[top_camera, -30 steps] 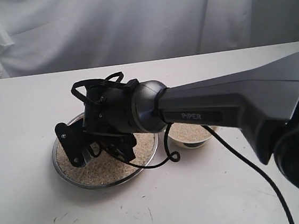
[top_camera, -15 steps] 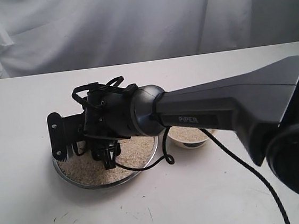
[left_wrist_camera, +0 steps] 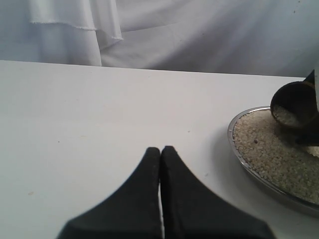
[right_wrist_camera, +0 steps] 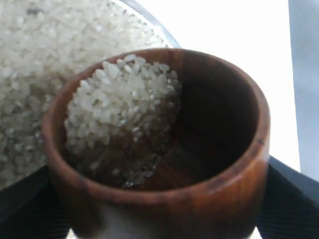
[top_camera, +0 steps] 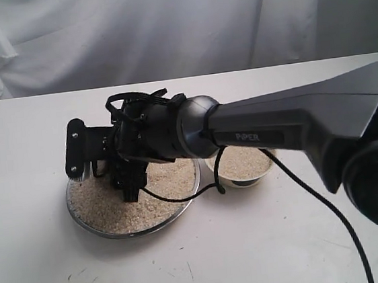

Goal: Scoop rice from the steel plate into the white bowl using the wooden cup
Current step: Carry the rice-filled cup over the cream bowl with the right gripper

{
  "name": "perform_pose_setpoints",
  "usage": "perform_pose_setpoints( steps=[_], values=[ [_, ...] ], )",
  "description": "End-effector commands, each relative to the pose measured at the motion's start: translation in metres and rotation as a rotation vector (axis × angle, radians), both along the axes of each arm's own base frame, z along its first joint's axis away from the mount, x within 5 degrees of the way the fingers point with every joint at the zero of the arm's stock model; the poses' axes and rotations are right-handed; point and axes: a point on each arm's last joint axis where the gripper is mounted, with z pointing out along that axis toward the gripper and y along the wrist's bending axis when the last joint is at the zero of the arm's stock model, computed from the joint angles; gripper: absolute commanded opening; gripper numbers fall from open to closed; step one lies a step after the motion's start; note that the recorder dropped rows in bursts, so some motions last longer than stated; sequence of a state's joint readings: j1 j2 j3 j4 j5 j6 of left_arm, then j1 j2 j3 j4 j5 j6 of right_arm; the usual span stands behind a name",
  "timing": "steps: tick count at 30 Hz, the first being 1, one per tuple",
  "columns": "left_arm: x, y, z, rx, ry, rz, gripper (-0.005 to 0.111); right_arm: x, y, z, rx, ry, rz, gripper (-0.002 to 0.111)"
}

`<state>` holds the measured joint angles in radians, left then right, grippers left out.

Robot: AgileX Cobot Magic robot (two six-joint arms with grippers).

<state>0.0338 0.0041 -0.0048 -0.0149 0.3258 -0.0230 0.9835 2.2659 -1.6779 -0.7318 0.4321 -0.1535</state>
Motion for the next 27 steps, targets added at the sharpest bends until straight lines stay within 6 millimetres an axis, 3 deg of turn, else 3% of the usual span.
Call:
perform_pose_setpoints(
  steps=[1,12,21,27],
  values=[
    [0.000,0.000,-0.001,-0.001,-0.006,0.002,0.000,0.006,-0.006,0.024,0.124,0.021,-0.038,0.000],
    [0.000,0.000,-0.001,-0.001,-0.006,0.002,0.000,-0.002,-0.053,0.045,0.327,0.103,-0.098,0.000],
    [0.000,0.000,-0.001,-0.001,-0.006,0.002,0.000,-0.006,-0.102,0.080,0.241,0.025,-0.158,0.000],
    [0.000,0.000,-0.001,-0.001,-0.006,0.002,0.000,-0.015,-0.135,0.088,0.154,0.000,-0.209,0.000]
  ],
)
